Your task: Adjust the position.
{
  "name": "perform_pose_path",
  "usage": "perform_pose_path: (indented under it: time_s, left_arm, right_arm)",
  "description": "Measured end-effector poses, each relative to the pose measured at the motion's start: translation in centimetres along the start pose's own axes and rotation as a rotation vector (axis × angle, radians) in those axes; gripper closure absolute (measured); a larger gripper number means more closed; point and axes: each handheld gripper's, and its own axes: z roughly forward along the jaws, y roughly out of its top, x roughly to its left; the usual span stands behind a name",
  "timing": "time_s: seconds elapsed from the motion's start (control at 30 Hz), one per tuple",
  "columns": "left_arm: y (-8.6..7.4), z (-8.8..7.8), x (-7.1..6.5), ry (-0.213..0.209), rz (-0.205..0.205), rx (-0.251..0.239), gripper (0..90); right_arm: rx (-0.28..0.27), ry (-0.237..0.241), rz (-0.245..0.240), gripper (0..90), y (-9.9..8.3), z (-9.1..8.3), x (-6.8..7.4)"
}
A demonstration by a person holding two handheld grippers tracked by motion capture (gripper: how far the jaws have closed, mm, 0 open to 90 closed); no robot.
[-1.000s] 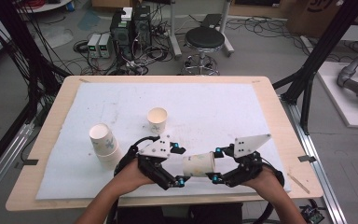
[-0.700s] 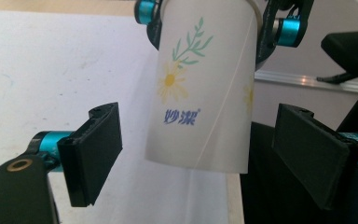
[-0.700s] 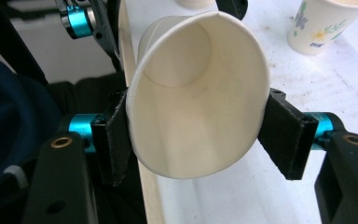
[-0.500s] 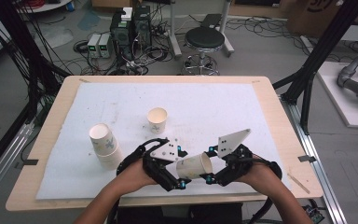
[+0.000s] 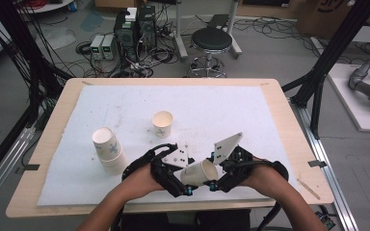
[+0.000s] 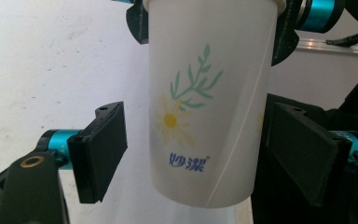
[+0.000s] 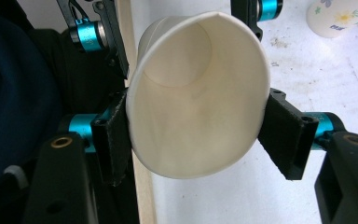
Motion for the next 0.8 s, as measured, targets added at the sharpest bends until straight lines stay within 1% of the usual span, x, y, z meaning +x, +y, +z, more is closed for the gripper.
perform_pose_path:
  time_s: [0.2,0.4,0.43,0.47,0.5,0.57,0.63,0.73,0.8]
  left_arm:
    - [0.0,0.4,0.1,-0.007,-0.006,0.026,21.4]
    - [0.0,0.8,0.1,-0.017,-0.014,0.036,22.7]
    - [0.0,0.9,0.1,-0.022,-0.017,0.038,23.4]
    - [0.0,0.9,0.2,-0.025,-0.008,0.046,24.9]
    - [0.0,1.0,0.2,-0.03,-0.009,0.045,26.4]
    - [0.0,1.1,0.2,-0.042,-0.015,0.045,28.0]
    - [0.0,1.2,0.2,-0.057,-0.003,0.052,30.9]
    - [-0.1,1.4,0.1,-0.076,-0.008,0.045,35.0]
    - [-0.2,1.5,0.0,-0.081,-0.011,0.037,35.9]
  right_arm:
    - [0.039,0.003,-0.024,32.9,0.6,0.4,0.0]
    - [0.076,0.001,-0.038,32.8,1.1,0.6,0.1]
    - [0.076,-0.001,-0.037,32.8,1.1,0.7,0.2]
    - [0.085,0.008,-0.033,32.9,1.2,0.7,0.2]
    - [0.086,0.008,-0.04,32.9,1.2,0.8,0.2]
    - [0.09,0.013,-0.036,32.9,1.2,0.8,0.2]
    - [0.097,0.016,-0.035,32.9,1.2,0.9,0.2]
    - [0.102,0.019,-0.038,32.9,1.2,1.0,0.2]
    - [0.096,0.028,-0.045,32.9,1.2,1.0,0.3]
